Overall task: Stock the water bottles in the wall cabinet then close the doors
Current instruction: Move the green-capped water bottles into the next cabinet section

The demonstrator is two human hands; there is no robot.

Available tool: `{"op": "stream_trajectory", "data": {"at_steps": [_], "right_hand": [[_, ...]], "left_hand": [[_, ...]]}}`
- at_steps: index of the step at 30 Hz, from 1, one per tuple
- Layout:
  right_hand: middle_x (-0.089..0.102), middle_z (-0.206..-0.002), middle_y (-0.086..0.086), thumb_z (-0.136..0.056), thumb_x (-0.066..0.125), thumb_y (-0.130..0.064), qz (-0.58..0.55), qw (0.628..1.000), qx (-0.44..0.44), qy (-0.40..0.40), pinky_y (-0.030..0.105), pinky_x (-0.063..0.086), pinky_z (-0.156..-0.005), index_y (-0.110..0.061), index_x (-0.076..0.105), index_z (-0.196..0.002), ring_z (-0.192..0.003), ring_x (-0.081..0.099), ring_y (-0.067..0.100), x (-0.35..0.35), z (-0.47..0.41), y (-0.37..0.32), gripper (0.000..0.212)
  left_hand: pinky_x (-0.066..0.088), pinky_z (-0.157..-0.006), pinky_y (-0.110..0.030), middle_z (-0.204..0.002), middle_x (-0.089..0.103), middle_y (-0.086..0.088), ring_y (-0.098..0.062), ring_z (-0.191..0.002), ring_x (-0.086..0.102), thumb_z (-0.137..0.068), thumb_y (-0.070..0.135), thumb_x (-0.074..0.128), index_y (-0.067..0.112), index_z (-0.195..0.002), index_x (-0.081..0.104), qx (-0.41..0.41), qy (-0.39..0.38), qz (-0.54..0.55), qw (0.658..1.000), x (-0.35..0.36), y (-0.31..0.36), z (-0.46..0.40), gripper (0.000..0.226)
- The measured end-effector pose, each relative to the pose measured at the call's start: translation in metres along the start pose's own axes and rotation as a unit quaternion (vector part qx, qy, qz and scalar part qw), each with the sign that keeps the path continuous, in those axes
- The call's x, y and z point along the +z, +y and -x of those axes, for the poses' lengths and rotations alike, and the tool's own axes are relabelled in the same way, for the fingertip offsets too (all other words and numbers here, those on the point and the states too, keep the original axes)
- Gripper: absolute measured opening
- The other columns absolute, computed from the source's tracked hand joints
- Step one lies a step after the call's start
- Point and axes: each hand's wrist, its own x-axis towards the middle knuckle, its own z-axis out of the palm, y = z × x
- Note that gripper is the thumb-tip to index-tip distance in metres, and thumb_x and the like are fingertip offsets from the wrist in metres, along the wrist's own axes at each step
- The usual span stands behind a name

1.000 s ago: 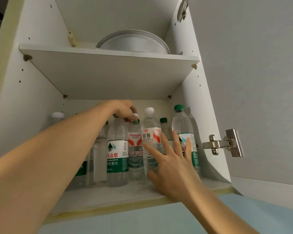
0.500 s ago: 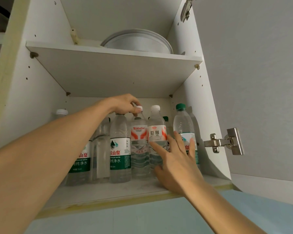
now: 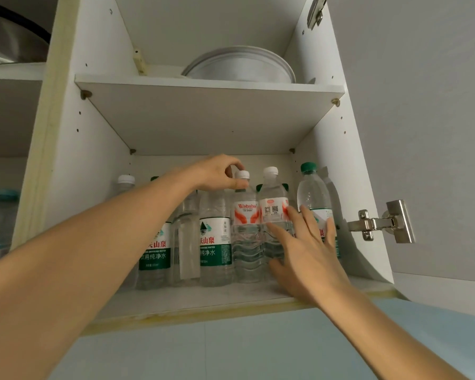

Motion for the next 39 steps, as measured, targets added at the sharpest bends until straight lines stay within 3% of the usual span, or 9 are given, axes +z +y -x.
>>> {"op": "stream_trajectory", "data": {"at_steps": [5, 8, 10, 18, 22, 26, 32, 36, 39], "right_hand": [[-0.009, -0.169, 0.003, -0.095, 0.063, -0.036, -0.011, 1.0, 0.006, 0.001, 0.061, -0.014, -0.12, -0.031, 0.019, -0.16, -0.154, -0.022, 0.028, -0.002, 0.001, -0.001, 0.079], [-0.01, -0.169, 0.003, -0.092, 0.066, -0.027, -0.012, 1.0, 0.017, -0.007, 0.06, -0.014, -0.12, -0.027, 0.014, -0.161, -0.153, -0.024, 0.027, -0.004, 0.001, -0.002, 0.087], [-0.013, -0.168, 0.005, -0.09, 0.068, -0.025, -0.005, 1.0, 0.031, -0.001, 0.06, -0.011, -0.121, -0.026, 0.011, -0.161, -0.153, -0.024, 0.031, -0.005, 0.002, -0.005, 0.091], [-0.036, -0.159, 0.009, -0.089, 0.071, -0.024, -0.043, 0.99, 0.132, -0.016, 0.067, 0.0, -0.121, -0.039, -0.003, -0.16, -0.147, -0.026, 0.05, -0.01, 0.007, -0.008, 0.104], [-0.031, -0.161, 0.008, -0.088, 0.068, -0.017, -0.1, 0.977, 0.186, -0.016, 0.062, 0.022, -0.119, -0.045, 0.008, -0.157, -0.149, -0.004, 0.052, -0.014, 0.008, -0.006, 0.096], [-0.023, -0.163, 0.011, -0.09, 0.065, -0.014, -0.132, 0.965, 0.223, -0.034, 0.053, 0.043, -0.106, -0.044, 0.012, -0.156, -0.137, 0.028, 0.048, -0.018, 0.01, -0.005, 0.09], [-0.018, -0.164, 0.012, -0.091, 0.064, -0.011, -0.121, 0.966, 0.227, -0.033, 0.051, 0.045, -0.101, -0.044, 0.015, -0.155, -0.135, 0.032, 0.045, -0.02, 0.01, -0.005, 0.087], [-0.018, -0.163, 0.013, -0.09, 0.065, -0.002, -0.107, 0.965, 0.239, -0.029, 0.049, 0.047, -0.099, -0.042, 0.017, -0.154, -0.132, 0.035, 0.043, -0.021, 0.01, -0.01, 0.089], [-0.017, -0.163, 0.014, -0.089, 0.064, 0.002, -0.113, 0.963, 0.244, -0.025, 0.048, 0.049, -0.099, -0.042, 0.016, -0.153, -0.131, 0.036, 0.043, -0.021, 0.011, -0.011, 0.091]], "left_hand": [[0.024, -0.117, -0.058, -0.163, 0.016, -0.003, -0.032, -0.148, 0.02, -0.049, 0.087, 0.071, 0.041, -0.159, -0.002, 0.006, 0.044, -0.12, 0.992, -0.001, -0.014, 0.043, 0.14], [0.002, -0.121, -0.056, -0.167, -0.003, -0.003, -0.034, -0.153, 0.002, -0.044, 0.085, 0.077, 0.045, -0.15, -0.029, 0.002, 0.034, -0.201, 0.979, 0.019, -0.026, 0.072, 0.155], [-0.007, -0.119, -0.056, -0.168, -0.008, -0.008, -0.035, -0.154, -0.003, -0.044, 0.085, 0.078, 0.044, -0.146, -0.037, -0.014, 0.03, -0.231, 0.972, 0.036, -0.031, 0.086, 0.159], [-0.016, -0.114, -0.057, -0.167, 0.0, -0.011, -0.033, -0.154, -0.004, -0.049, 0.091, 0.07, 0.042, -0.151, -0.026, -0.03, 0.05, -0.248, 0.967, 0.066, -0.032, 0.092, 0.149], [-0.019, -0.113, -0.057, -0.167, 0.004, -0.013, -0.035, -0.154, -0.003, -0.05, 0.099, 0.056, 0.038, -0.152, -0.024, -0.037, 0.083, -0.268, 0.959, 0.081, -0.034, 0.091, 0.144], [-0.012, -0.118, -0.063, -0.166, 0.008, -0.016, -0.038, -0.154, -0.001, -0.056, 0.101, 0.047, 0.031, -0.155, -0.016, -0.041, 0.111, -0.278, 0.953, 0.095, -0.036, 0.092, 0.136], [-0.001, -0.122, -0.063, -0.167, 0.004, -0.015, -0.038, -0.154, -0.001, -0.059, 0.099, 0.046, 0.029, -0.157, -0.015, -0.031, 0.132, -0.257, 0.957, 0.096, -0.031, 0.095, 0.135], [-0.007, -0.123, -0.053, -0.167, -0.004, -0.012, -0.035, -0.154, -0.007, -0.061, 0.096, 0.051, 0.032, -0.157, -0.015, 0.025, 0.144, -0.205, 0.968, 0.093, -0.007, 0.086, 0.133], [-0.012, -0.118, -0.049, -0.167, -0.013, -0.01, -0.033, -0.154, -0.014, -0.065, 0.093, 0.053, 0.033, -0.157, -0.018, 0.082, 0.132, -0.239, 0.958, 0.097, 0.016, 0.074, 0.131]]}}
